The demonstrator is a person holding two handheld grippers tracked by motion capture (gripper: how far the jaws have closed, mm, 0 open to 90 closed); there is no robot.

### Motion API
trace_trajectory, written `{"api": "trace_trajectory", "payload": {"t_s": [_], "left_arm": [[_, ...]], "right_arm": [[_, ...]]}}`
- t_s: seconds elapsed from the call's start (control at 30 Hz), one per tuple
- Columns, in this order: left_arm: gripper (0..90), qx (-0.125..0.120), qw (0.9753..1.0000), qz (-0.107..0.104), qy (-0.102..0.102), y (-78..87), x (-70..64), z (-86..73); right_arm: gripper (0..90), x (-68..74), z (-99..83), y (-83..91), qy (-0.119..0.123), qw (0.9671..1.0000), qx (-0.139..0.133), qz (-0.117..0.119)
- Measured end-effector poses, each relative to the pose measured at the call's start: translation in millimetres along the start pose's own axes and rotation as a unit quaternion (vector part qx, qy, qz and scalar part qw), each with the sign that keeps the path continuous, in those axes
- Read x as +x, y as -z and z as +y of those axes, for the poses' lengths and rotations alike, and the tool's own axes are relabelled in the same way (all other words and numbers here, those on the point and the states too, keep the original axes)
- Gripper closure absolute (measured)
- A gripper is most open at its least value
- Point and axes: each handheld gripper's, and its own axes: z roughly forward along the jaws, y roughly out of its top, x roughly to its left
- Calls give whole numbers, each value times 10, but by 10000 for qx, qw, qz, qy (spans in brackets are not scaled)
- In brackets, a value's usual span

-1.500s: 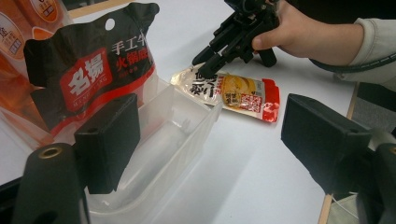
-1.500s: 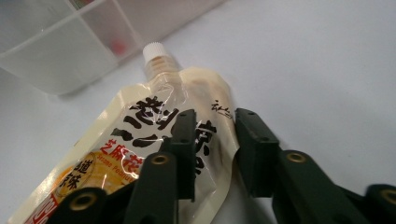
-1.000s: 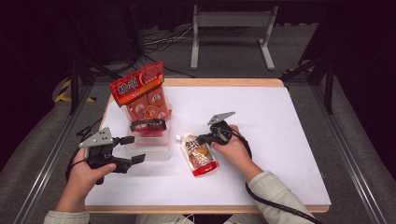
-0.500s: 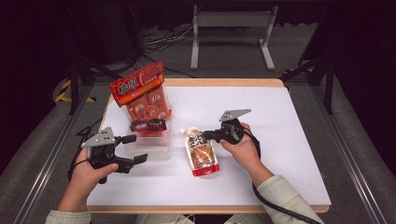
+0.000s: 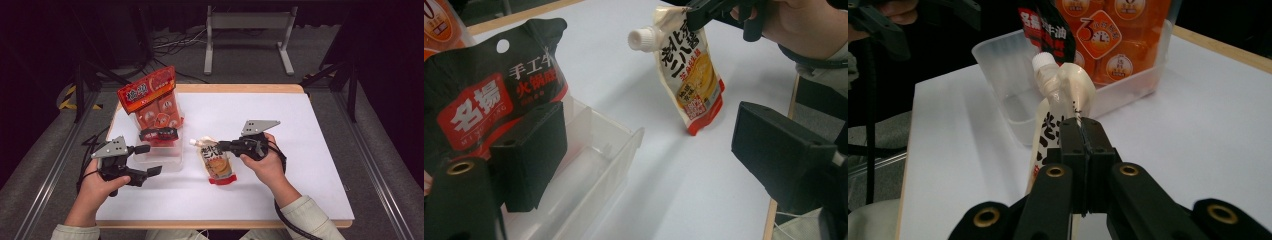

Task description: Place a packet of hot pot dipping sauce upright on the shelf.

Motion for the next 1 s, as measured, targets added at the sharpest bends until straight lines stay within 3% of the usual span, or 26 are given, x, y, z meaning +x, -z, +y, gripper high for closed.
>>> {"api": "trace_trajectory", "payload": {"t_s": [0.2,0.33,0.53,1.0], "left_arm": [[154,-8,10000,-40,-55,-45,-34,22],[152,-40,9999,-70,-74,-104,-68,39],[152,-42,9998,-153,-119,-218,-103,81],[161,-525,9968,-557,-222,-570,-272,74]], "right_arm": [[900,76,46,49,176,9993,-164,275],[900,130,80,66,268,9988,-262,307],[900,181,133,102,244,9975,-481,450],[900,352,204,92,273,9930,-823,804]]}}
